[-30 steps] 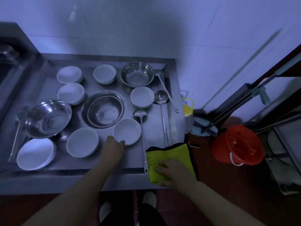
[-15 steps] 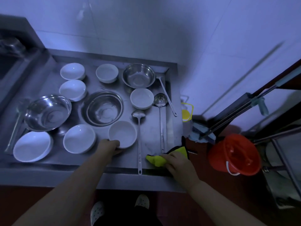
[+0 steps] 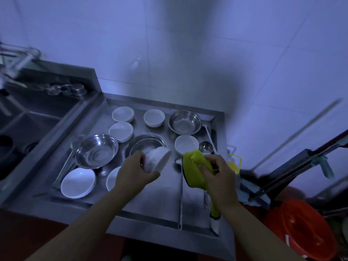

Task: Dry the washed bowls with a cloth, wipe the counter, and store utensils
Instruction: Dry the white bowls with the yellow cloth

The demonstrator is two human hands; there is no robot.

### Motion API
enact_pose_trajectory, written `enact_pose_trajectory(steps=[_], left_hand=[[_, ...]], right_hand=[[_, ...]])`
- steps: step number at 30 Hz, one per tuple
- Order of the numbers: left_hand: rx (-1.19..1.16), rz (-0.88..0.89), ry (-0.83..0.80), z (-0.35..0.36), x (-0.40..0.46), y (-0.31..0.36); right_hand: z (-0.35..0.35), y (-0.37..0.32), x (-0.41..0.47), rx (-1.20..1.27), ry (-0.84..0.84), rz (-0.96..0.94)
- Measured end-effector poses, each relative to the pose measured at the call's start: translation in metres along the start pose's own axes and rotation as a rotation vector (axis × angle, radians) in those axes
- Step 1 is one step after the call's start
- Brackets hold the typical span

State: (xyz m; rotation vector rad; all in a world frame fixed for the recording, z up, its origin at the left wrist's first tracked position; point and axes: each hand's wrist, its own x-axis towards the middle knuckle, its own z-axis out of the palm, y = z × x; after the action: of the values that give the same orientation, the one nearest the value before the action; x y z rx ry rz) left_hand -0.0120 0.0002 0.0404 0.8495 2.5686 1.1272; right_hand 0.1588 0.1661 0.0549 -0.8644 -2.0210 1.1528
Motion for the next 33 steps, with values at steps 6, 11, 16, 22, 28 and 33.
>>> enact_pose_trajectory(steps=[6, 11, 16, 22, 28, 33], left_hand=[[0.096, 0.163, 0.033, -0.053, 0.009, 0.014], [-0.163, 0.085, 0.040, -0.085, 0.017, 0.021], [-0.454, 0.088, 0.070, -0.106, 0.022, 0.038], [-0.696, 0.023, 0.044, -0.127, 0.024, 0.045], [-0.741, 0.070, 0.009, -0.133, 0.024, 0.055], [-0.746, 0.152, -0.041, -0.134, 0.021, 0.067]], right_hand=[[0.023, -0.039, 0.000, 0.017, 0.113, -0.122], [0.051, -0.081, 0.005, 0.061, 0.250, -0.262], [0.084, -0.123, 0.017, -0.167, 0.237, -0.669], [0.089, -0.136, 0.024, -0.655, -0.081, -0.906], [0.091, -0.136, -0.007, -0.649, -0.207, -0.890], [0.084, -0.150, -0.001, -0.756, -0.167, -1.069]])
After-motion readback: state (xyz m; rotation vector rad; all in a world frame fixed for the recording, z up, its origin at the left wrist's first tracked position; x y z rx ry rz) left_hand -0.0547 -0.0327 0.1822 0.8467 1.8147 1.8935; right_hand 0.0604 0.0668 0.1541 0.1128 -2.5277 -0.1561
